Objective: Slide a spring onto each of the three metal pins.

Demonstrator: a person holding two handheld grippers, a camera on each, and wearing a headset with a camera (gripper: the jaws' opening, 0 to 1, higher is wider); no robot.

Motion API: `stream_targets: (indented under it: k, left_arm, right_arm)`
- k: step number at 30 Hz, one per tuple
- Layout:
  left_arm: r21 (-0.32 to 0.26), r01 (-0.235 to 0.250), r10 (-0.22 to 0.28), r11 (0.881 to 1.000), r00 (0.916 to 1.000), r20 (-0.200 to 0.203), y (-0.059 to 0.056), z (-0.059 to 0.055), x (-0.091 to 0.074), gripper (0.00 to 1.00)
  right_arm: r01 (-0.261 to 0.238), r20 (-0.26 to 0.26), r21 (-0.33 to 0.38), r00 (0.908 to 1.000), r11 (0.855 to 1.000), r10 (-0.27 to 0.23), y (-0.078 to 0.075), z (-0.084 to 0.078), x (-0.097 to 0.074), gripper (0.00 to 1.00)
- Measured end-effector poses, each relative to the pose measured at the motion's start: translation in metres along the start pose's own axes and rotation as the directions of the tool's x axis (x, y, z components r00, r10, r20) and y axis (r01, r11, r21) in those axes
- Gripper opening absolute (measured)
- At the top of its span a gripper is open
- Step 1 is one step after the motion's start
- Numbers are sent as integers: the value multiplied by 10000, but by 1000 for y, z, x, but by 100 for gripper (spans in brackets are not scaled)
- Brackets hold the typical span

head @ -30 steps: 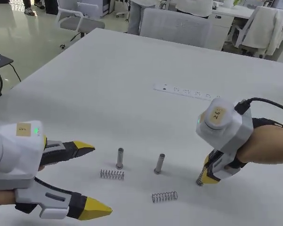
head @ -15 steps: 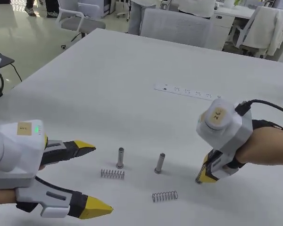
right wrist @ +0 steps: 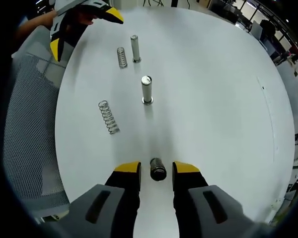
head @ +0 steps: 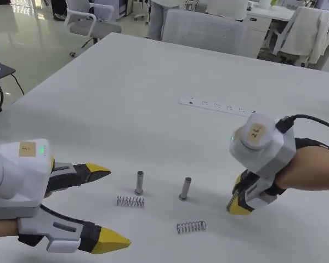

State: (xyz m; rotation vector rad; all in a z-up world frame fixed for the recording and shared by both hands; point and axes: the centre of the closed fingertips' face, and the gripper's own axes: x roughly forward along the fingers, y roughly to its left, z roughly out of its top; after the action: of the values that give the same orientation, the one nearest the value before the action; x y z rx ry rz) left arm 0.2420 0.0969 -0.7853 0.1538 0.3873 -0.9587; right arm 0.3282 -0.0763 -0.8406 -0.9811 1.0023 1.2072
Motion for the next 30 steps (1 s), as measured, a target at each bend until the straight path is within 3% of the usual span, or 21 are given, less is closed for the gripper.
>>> stream_targets:
  k: [14,30]
  left_arm:
    - [6,50,-50,10000,10000,21,-1,0,0,78]
    - [27,63,-64,10000,10000,33,-2,0,-1,77]
  right_arm:
    - [-270,624,-630,9976,9976,309,14,24,-5,27]
    - [-1112,682,-1773,9898,9779,1249,52,48,1,25]
